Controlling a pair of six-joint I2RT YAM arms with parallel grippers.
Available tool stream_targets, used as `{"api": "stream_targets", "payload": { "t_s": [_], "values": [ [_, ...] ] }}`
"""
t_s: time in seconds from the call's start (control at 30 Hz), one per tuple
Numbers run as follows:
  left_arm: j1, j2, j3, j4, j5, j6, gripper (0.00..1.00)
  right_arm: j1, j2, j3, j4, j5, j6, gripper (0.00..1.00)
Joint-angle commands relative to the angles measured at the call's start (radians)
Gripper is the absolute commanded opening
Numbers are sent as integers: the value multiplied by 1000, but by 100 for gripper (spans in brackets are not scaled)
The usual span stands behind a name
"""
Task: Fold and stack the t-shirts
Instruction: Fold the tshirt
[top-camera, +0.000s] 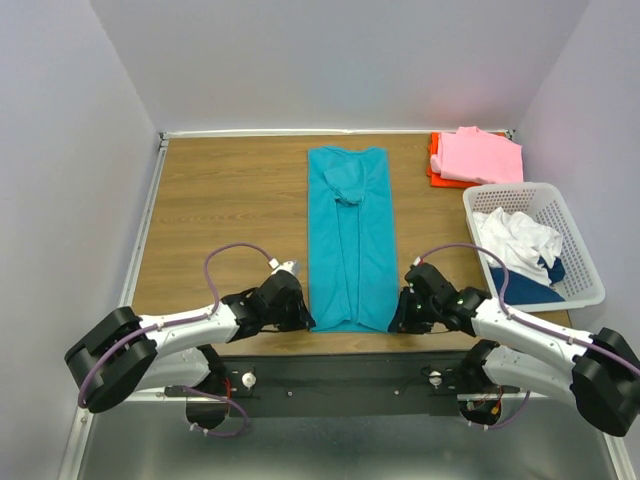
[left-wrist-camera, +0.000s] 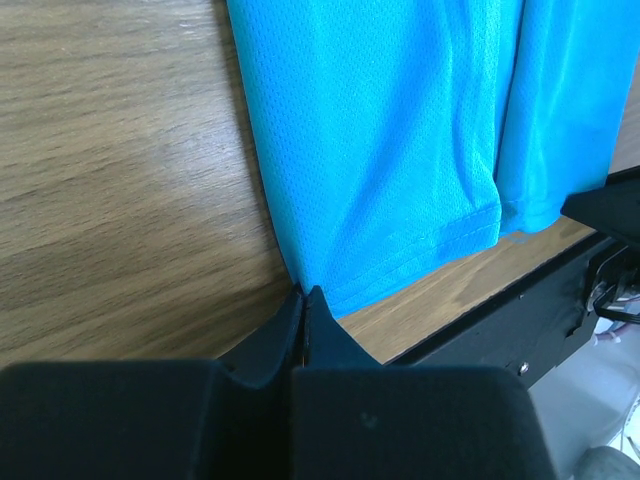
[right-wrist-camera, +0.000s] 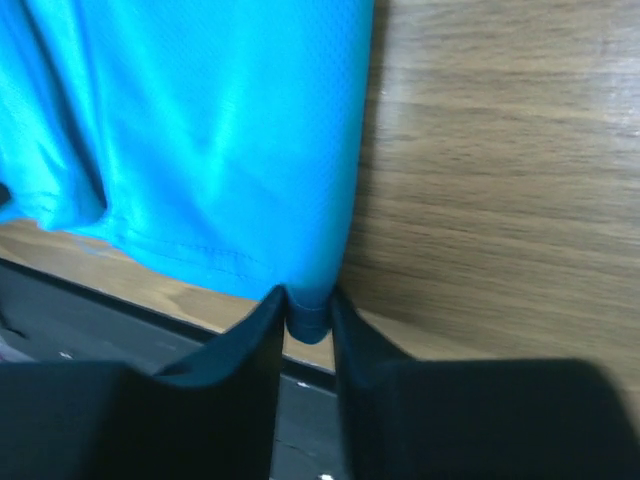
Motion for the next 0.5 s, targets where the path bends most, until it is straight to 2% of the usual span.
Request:
{"api": "stream_targets", "payload": {
  "t_s": [0.0, 0.07, 0.1, 0.47],
  "values": [
    [-10, -4, -31, -33, -19, -9, 0, 7, -4, -29, -8, -25, 10, 23],
    [-10, -9, -33, -34, -19, -11, 0, 7, -14, -30, -7, -34, -2, 6],
    [-10, -12, -34, -34, -16, -14, 0, 7, -24, -33, -8, -38, -7, 1],
    [-19, -131, -100, -33, 45, -38, 0, 7, -125, -47, -40, -64, -21, 1]
  ]
}}
